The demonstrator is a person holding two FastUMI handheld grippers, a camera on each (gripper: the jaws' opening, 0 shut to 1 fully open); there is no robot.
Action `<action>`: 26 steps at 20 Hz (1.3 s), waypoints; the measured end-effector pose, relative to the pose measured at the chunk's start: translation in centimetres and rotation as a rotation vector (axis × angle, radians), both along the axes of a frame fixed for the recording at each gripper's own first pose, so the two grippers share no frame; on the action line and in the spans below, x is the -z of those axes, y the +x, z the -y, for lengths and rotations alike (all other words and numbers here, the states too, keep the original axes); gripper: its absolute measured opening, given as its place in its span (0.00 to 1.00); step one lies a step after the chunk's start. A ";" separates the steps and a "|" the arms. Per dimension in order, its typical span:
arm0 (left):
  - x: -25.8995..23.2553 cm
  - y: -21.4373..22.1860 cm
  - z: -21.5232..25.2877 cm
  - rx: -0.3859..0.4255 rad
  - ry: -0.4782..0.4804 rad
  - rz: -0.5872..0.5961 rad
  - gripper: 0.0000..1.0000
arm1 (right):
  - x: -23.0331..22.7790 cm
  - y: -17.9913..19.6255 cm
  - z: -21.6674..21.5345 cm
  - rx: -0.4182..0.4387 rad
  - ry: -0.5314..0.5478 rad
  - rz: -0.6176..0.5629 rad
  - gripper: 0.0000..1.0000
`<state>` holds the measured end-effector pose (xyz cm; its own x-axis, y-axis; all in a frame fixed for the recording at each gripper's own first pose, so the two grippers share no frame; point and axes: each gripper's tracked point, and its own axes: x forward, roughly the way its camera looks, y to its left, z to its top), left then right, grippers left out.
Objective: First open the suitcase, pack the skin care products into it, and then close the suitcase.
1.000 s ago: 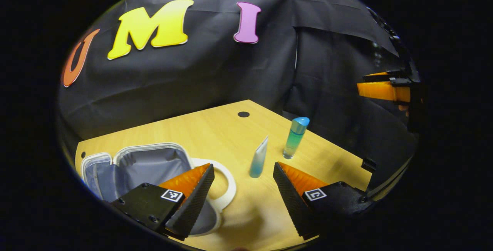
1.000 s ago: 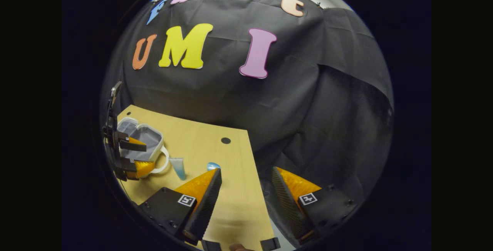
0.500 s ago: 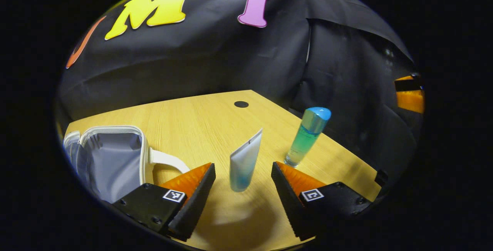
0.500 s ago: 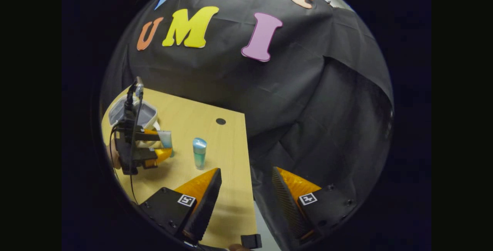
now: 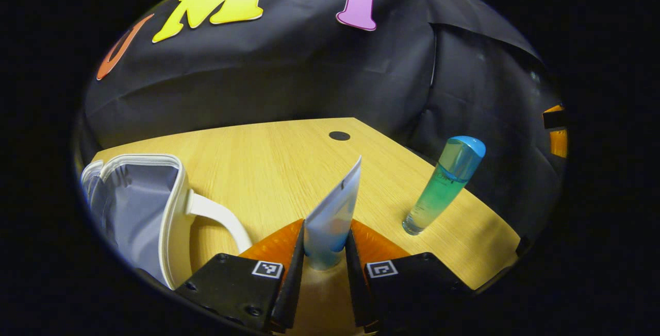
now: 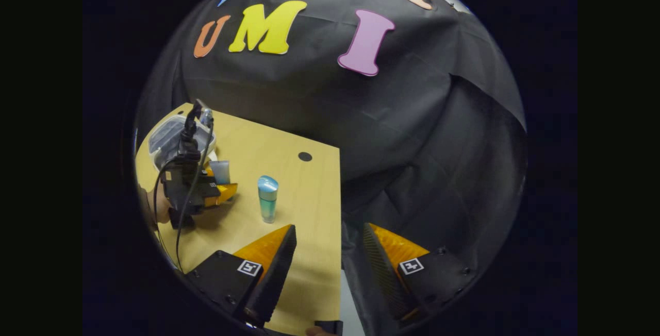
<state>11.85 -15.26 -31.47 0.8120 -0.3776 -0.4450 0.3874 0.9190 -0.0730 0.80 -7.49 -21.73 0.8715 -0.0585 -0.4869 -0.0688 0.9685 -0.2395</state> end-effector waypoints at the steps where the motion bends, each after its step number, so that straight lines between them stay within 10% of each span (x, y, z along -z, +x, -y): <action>1: 0.0 -0.1 -0.2 -0.010 0.008 -0.010 0.43 | 0.1 0.1 -0.4 -0.017 0.006 0.004 0.78; 12: -10.3 -7.5 -1.4 -0.100 0.031 0.060 0.38 | 2.0 6.2 -7.4 -0.177 0.190 0.036 0.78; 22: -21.0 -15.0 -8.3 -0.262 0.119 0.165 0.42 | 10.2 11.8 -9.5 -0.109 0.294 -0.055 0.78; 26: -22.6 -16.0 -12.5 -0.313 0.093 0.162 0.38 | 12.2 11.9 -10.5 -0.073 0.345 -0.100 0.58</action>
